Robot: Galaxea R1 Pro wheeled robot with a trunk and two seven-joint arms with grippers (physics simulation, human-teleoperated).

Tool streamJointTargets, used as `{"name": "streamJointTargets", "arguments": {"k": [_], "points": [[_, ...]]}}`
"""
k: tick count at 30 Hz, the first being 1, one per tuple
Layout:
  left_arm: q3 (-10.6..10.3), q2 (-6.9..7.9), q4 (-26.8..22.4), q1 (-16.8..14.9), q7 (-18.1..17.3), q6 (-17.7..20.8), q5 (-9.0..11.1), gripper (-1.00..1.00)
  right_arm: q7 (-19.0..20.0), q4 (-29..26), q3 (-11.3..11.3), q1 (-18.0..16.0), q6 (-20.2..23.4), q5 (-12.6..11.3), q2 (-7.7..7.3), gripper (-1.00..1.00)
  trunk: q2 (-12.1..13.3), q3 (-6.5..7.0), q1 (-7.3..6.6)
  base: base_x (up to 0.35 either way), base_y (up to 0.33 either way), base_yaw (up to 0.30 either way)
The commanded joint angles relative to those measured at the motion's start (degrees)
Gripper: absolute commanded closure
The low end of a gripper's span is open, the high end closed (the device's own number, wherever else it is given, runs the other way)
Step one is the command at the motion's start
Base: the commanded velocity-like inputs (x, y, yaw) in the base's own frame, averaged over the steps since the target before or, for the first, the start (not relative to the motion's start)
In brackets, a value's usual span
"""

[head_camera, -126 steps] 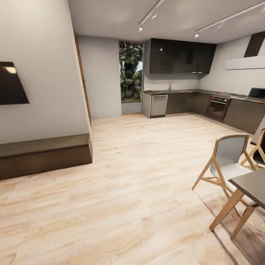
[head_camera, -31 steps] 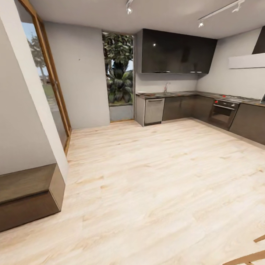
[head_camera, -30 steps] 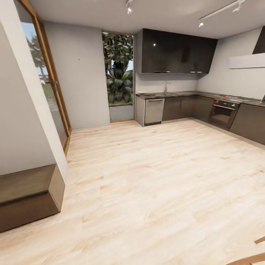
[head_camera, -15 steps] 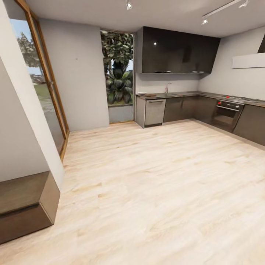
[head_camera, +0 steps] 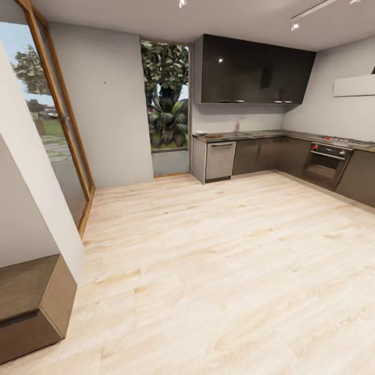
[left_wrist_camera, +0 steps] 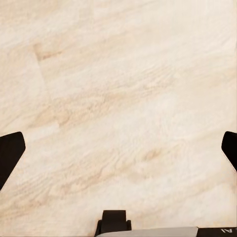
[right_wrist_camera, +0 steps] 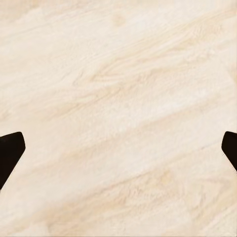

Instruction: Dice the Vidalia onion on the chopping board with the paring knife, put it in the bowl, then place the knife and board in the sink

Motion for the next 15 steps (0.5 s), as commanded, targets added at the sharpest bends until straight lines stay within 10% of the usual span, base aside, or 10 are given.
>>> {"name": "streamJointTargets", "arguments": {"k": [1, 15], "points": [[-0.01, -0.04, 0.07, -0.03, -0.02, -0.18, -0.04, -1.00, -0.18, 0.04, 0.00, -0.05, -0.17, 0.03, 0.03, -1.00, -0.02, -0.05, 0.03, 0.324, -0.073, 0.000], [0.05, 0.00, 0.10, -0.03, -0.02, -0.18, -0.06, -1.00, -0.14, 0.04, 0.22, -0.06, -0.17, 0.05, 0.16, -1.00, -0.02, -0.05, 0.03, 0.324, -0.100, 0.000]]}}
